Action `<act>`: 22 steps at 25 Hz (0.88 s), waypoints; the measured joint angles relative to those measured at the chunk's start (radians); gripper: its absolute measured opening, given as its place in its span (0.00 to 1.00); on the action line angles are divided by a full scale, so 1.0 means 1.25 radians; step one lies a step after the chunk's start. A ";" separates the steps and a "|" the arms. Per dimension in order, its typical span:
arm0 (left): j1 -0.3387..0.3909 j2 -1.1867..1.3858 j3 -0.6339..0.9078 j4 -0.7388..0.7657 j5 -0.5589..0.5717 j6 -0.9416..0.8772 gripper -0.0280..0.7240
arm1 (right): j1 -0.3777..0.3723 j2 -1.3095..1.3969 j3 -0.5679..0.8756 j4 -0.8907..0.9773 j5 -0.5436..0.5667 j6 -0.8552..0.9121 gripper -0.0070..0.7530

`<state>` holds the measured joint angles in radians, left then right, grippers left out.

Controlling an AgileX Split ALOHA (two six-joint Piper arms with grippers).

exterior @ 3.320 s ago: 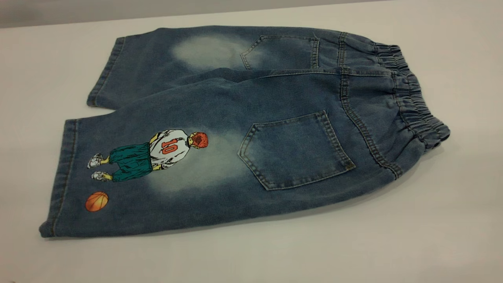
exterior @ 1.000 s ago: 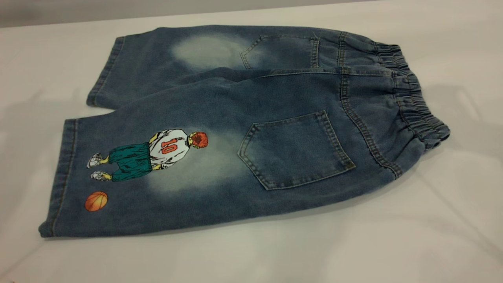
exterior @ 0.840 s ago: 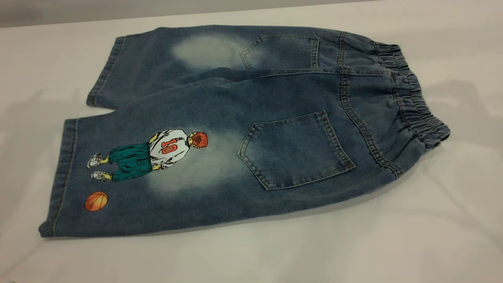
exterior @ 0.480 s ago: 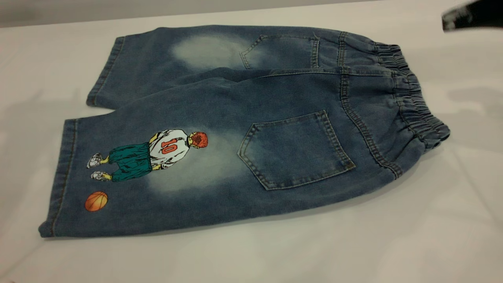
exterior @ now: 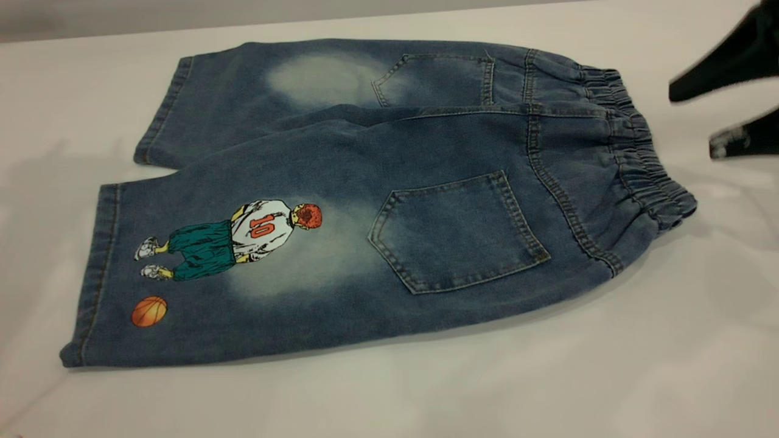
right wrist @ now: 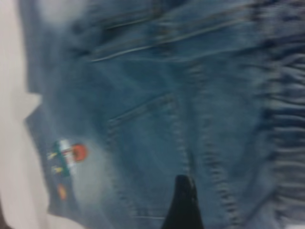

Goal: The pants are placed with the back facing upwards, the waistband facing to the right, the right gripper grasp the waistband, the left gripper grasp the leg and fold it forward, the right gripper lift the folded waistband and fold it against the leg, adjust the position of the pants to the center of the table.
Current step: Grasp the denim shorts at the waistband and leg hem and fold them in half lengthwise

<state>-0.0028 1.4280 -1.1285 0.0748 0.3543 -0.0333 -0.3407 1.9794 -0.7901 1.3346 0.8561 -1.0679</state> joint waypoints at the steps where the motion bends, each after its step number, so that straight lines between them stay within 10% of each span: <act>1: 0.000 0.000 0.000 0.000 0.000 0.000 0.70 | 0.000 0.004 0.005 -0.001 -0.005 0.001 0.68; 22: 0.000 0.000 0.000 -0.023 0.010 -0.001 0.70 | 0.001 0.116 0.052 0.090 -0.049 -0.124 0.68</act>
<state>-0.0028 1.4280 -1.1285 0.0462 0.3666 -0.0340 -0.3396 2.1238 -0.7253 1.4468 0.7954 -1.2228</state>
